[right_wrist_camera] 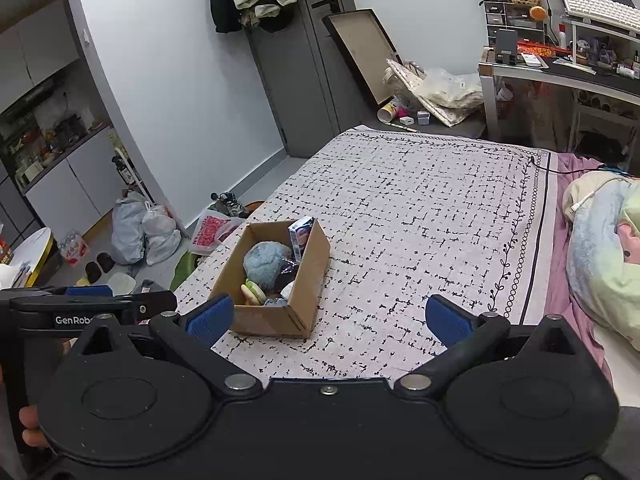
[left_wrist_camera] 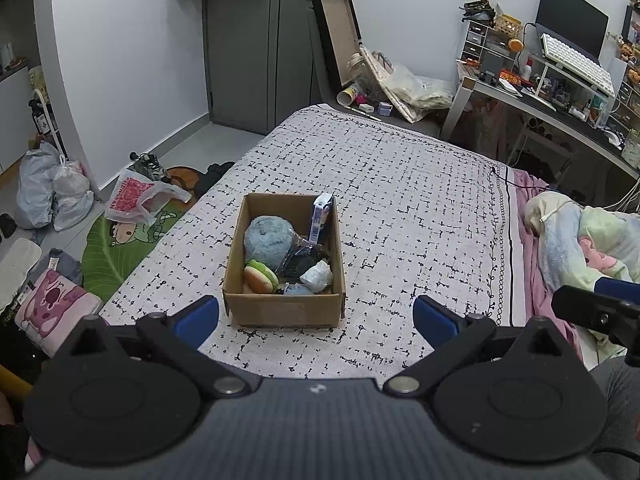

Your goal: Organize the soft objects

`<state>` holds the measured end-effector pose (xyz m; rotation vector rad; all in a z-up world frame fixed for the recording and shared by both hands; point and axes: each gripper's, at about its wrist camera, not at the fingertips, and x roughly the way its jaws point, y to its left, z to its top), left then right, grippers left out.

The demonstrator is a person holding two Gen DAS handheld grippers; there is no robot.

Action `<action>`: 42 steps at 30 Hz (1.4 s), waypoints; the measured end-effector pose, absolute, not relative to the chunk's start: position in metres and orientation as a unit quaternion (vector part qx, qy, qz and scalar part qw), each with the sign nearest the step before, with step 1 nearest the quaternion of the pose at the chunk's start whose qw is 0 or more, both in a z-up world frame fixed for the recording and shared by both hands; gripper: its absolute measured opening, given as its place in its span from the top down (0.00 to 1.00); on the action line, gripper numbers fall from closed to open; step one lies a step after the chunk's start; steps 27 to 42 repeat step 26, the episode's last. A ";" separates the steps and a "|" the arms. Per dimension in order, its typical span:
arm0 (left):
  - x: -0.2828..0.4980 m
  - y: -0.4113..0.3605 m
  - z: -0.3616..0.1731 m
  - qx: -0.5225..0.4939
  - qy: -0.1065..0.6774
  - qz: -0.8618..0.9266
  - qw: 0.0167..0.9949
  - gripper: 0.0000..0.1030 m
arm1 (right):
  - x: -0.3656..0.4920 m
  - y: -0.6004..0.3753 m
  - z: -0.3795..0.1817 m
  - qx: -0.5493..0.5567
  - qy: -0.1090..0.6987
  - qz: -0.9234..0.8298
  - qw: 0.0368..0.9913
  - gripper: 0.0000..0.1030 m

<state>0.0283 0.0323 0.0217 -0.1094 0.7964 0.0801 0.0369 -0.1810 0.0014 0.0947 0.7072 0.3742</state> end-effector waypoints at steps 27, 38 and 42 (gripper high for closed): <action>0.030 0.031 0.014 -0.059 0.386 0.030 0.920 0.01 | 0.042 -0.185 -0.010 0.055 0.354 0.182 0.916 0.00; 0.030 0.031 0.014 -0.059 0.386 0.030 0.920 0.01 | 0.042 -0.185 -0.010 0.055 0.354 0.182 0.916 0.00; 0.030 0.031 0.014 -0.059 0.386 0.030 0.920 0.01 | 0.042 -0.185 -0.010 0.055 0.354 0.182 0.916 0.00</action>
